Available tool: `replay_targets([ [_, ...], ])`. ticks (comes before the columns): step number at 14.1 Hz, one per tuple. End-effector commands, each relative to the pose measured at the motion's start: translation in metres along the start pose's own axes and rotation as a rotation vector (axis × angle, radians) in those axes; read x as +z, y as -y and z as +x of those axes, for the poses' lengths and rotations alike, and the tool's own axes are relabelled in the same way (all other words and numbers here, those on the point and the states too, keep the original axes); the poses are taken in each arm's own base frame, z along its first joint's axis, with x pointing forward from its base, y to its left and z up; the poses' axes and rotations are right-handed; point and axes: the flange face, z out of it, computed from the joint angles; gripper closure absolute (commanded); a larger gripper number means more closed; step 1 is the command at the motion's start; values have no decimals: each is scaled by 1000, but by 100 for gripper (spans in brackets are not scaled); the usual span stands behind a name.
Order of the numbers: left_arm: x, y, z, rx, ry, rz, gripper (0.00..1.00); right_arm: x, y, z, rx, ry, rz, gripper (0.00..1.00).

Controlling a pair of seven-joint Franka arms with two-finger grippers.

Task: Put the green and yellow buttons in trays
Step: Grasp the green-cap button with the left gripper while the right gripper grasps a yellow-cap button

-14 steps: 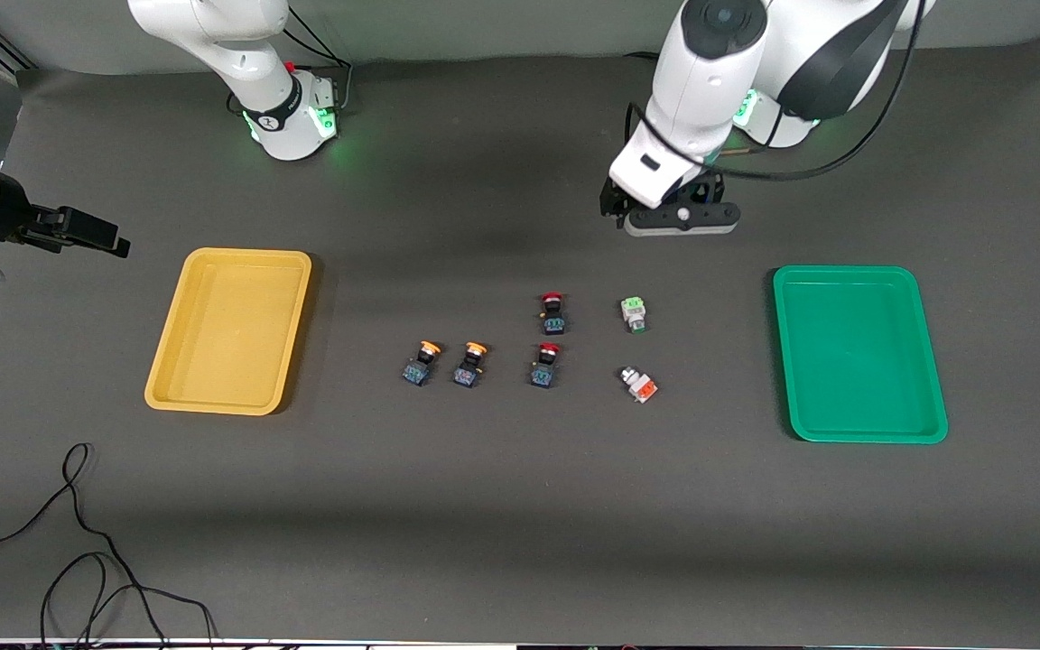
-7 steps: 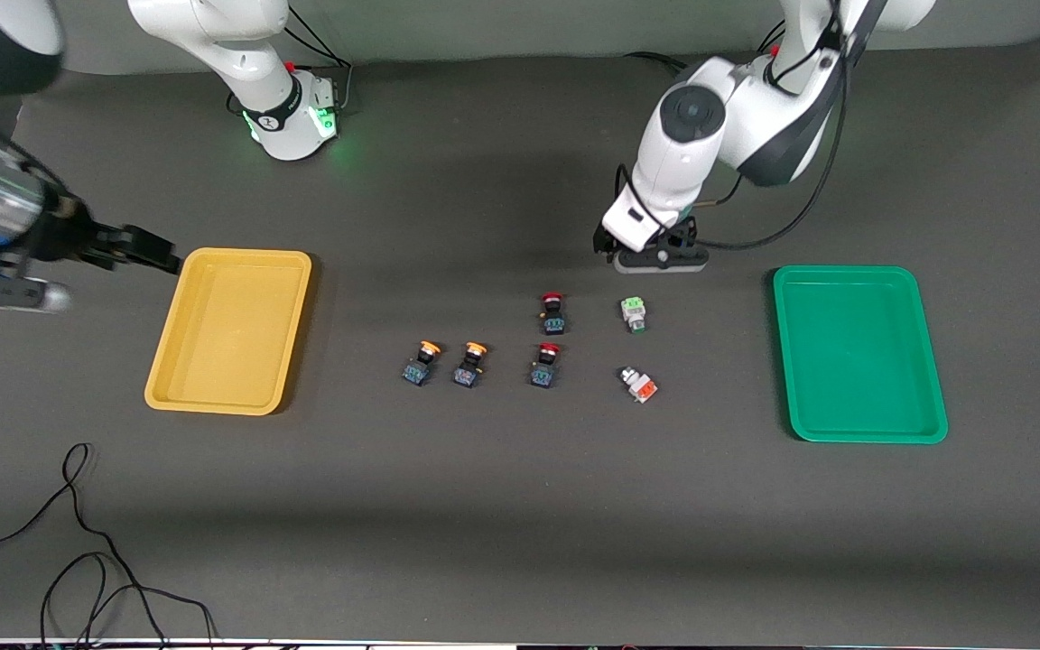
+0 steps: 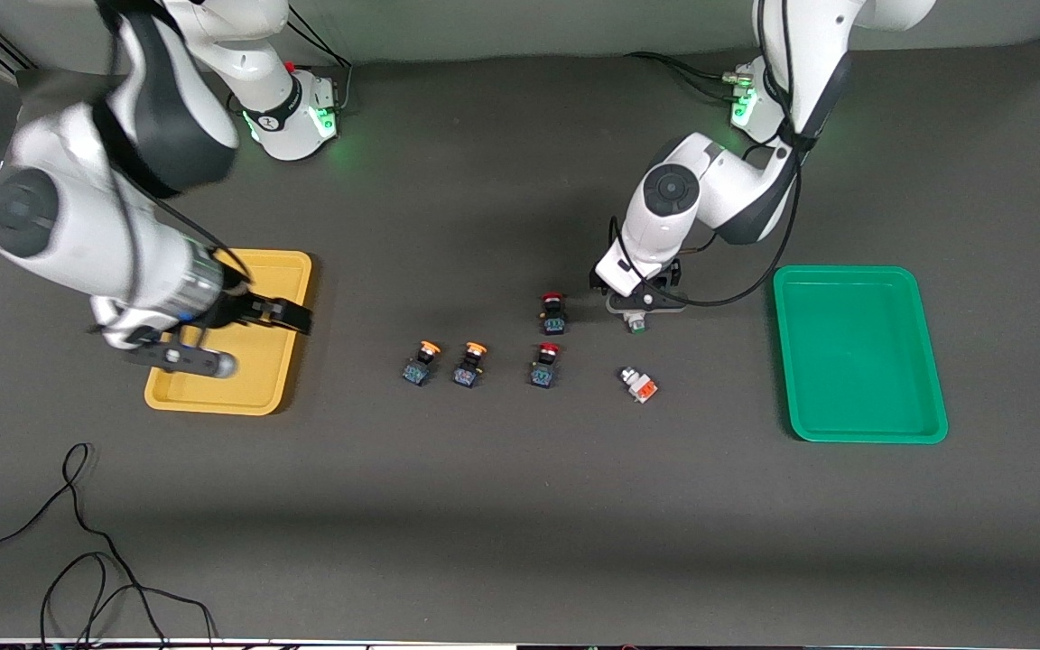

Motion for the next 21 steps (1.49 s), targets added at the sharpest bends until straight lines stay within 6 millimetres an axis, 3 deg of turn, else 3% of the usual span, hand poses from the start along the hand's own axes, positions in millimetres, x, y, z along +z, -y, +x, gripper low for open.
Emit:
replay_targets([
  [1, 17, 3, 8, -9, -15, -1, 0, 57, 10, -7, 18, -9, -42, 0],
  [5, 31, 13, 17, 9, -21, 26, 0, 124, 33, -6, 42, -6, -77, 1],
  [6, 31, 13, 17, 8, -23, 25, 5, 136, 38, -7, 38, -1, -80, 0],
  [8, 31, 14, 17, -7, -20, 26, 37, 165, 48, -9, 47, 12, -67, 1],
  [10, 30, 13, 18, -20, -21, 26, 55, 189, 50, -6, 71, 11, -55, 0],
  [12, 28, 12, 19, -44, -24, 23, 67, 214, 54, -6, 68, -4, -78, 0],
  [14, 19, 8, 24, -48, -30, 23, 69, 238, 59, -5, 77, -22, -78, 0],
  [16, -19, 2, 34, -56, -22, 43, 69, 259, 69, -5, 87, -37, -70, 1],
  [19, -99, -5, 51, -95, 36, 67, 69, 280, 76, -2, 88, -41, -78, 1],
  [21, -152, 0, 62, -133, 33, 40, 70, 284, 74, -1, 90, -37, -82, 1],
])
